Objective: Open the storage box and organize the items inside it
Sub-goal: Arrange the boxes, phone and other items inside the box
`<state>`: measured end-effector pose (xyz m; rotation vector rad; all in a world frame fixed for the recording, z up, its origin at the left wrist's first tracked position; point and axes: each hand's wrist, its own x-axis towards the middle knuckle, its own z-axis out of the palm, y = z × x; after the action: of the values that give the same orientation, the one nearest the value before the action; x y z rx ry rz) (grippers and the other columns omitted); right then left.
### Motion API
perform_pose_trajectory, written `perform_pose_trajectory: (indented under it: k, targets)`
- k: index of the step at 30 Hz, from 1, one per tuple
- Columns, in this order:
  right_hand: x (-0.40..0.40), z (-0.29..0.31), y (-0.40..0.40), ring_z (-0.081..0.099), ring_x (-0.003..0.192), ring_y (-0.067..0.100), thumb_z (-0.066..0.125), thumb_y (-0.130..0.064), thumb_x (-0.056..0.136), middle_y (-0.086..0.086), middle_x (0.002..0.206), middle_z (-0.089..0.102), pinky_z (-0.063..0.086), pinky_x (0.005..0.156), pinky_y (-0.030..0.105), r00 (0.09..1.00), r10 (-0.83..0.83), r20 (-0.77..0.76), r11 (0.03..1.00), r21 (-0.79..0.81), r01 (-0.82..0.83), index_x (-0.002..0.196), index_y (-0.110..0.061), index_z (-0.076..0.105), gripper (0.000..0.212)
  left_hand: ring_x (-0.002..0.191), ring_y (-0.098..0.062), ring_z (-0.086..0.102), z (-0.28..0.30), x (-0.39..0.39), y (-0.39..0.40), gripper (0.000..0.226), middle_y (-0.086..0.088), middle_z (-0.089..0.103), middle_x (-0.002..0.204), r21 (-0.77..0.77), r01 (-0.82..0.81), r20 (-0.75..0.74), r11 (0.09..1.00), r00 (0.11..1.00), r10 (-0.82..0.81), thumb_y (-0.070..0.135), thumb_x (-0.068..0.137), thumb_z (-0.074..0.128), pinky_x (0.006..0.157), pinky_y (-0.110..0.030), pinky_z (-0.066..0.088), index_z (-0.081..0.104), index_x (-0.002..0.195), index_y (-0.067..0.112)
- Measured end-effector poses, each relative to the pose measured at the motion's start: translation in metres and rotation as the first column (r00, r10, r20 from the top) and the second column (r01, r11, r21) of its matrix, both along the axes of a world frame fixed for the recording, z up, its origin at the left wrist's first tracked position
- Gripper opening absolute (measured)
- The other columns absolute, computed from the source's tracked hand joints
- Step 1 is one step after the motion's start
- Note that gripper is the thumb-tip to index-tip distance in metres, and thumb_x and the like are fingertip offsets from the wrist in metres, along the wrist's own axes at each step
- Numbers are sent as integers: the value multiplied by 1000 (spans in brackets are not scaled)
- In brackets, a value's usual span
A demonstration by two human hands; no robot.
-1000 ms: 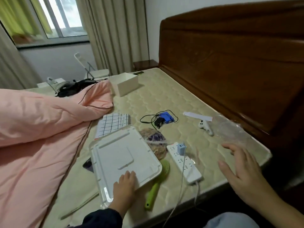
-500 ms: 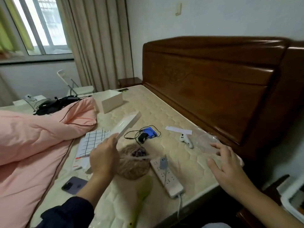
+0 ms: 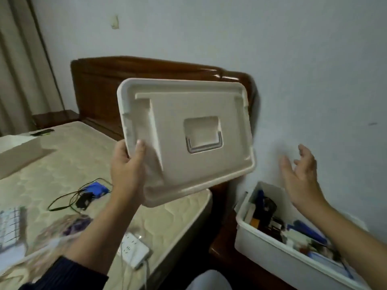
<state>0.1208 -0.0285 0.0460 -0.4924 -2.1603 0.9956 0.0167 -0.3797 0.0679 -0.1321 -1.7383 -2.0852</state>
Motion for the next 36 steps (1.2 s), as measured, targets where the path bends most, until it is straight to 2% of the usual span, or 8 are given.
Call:
perform_pose_trajectory:
  k: [3,7,12,16,22,26,31,36]
  targets:
    - [41,7,58,30,154,33,44,-53,107,13,171,21,26,126,50,983,-182,36,983,-28,183,166,-17,15,75,112,-31,69,-9,1,65,16,0,74,112,75,251,141,965,955,-260,32,105,62,93,-54,61,68,117,23]
    - [101,8,112,43,145,37,41,-56,108,17,161,42,34,118,46,923,-369,106,922,-83,378,160,-11,29,70,102,-34,77,-17,9,144,19,-5,81,106,150,535,329,831,766,-552,32,105,63,87,-56,62,70,116,18]
    - [170,-16,156,68,94,29,56,-40,107,12,107,75,53,88,40,889,-396,228,858,-253,447,103,-12,72,33,83,-28,79,-43,14,213,14,-9,81,97,-16,676,459,737,660,-595,22,104,61,66,-41,66,71,110,13]
    - [204,-49,177,63,83,19,61,-31,107,4,96,70,48,81,34,849,-463,254,769,-362,527,107,-15,69,18,77,-34,77,-62,15,245,18,-21,80,97,-96,803,530,589,542,-653,-5,95,59,62,-34,62,76,100,-1]
    - [203,-90,187,62,86,30,62,-23,105,15,105,70,45,72,34,795,-527,301,715,-348,606,118,-3,70,25,70,-25,62,-122,18,273,19,-15,66,83,-360,784,529,506,618,-581,-1,97,49,60,-33,50,67,95,-5]
    - [184,-121,181,64,82,25,61,-21,105,10,100,71,44,69,31,816,-484,315,746,-339,573,119,-7,71,22,85,-17,63,-153,9,271,22,-7,70,103,-443,707,497,552,706,-505,7,101,49,68,-30,46,65,117,8]
    - [163,-157,178,64,80,13,61,-27,104,-1,96,71,44,63,24,822,-440,361,749,-358,558,118,-18,70,19,99,-32,67,-176,-5,265,19,-11,69,105,-486,675,507,555,735,-450,10,104,50,84,-40,52,65,116,7]
    - [156,-176,180,67,83,21,57,-22,102,-3,92,71,54,75,38,802,-439,404,764,-303,570,106,-21,72,15,106,-33,65,-195,-9,269,21,-12,69,110,-529,672,506,519,740,-442,11,108,48,86,-36,47,64,120,4]
